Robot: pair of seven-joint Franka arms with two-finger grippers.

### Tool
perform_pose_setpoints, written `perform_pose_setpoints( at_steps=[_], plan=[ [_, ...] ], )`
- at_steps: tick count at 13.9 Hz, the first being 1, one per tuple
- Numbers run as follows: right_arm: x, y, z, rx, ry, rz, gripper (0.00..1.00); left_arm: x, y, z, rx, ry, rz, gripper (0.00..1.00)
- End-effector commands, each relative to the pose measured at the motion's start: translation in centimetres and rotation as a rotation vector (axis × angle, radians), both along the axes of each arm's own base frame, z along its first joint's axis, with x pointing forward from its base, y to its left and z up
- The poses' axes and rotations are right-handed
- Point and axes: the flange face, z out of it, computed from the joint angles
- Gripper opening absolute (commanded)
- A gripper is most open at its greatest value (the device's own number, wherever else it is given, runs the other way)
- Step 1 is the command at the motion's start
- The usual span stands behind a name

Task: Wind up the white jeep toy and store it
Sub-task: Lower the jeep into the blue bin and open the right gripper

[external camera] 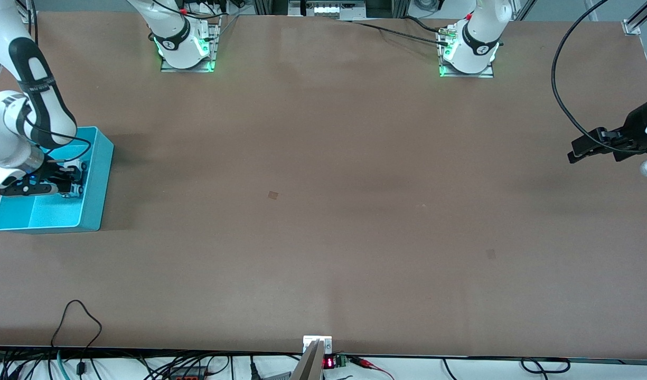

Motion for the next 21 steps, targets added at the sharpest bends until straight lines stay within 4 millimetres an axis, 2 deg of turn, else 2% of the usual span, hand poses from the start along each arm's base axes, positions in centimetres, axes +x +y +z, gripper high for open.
perform_pose_setpoints(
  at_steps=[1, 2, 3, 6, 9, 11, 13, 16, 21],
  plan=[
    [0.0, -0.8, -1.0, 0.001, 0.001, -0.02, 0.01, -0.3, -0.5, 0.5, -0.009, -0.003, -0.014, 1.0],
    [-0.1, -0.8, -1.0, 0.002, 0.001, -0.022, 0.08, -0.3, -0.2, 0.5, -0.009, -0.002, -0.009, 1.0],
    [-0.1, -0.7, -1.3, 0.004, 0.005, -0.021, 0.22, -0.3, -0.2, 0.4, -0.01, 0.0, -0.009, 1.0],
    [-0.1, -0.7, -1.3, 0.007, 0.003, -0.027, 1.0, -0.3, -0.1, 0.5, -0.009, -0.003, -0.007, 1.0],
    [0.2, -0.5, -0.5, 0.008, -0.007, -0.025, 1.0, -0.3, -0.1, 0.5, -0.009, -0.002, -0.008, 1.0],
    [0.7, -0.5, 1.8, 0.001, -0.035, -0.019, 1.0, -0.3, -0.1, 0.5, -0.009, -0.003, -0.007, 1.0],
    [1.1, 0.5, 4.8, 0.019, -0.026, -0.011, 1.0, -0.3, -0.1, 0.4, -0.009, -0.002, -0.007, 1.0],
    [1.9, 2.2, 11.2, 0.073, 0.002, -0.021, 1.0, -0.3, -0.1, 0.4, -0.009, -0.002, -0.007, 1.0],
    [2.5, 7.3, 23.7, 0.134, 0.006, 0.016, 1.0, -0.3, -0.1, 0.4, -0.01, 0.0, -0.008, 1.0]
  ],
)
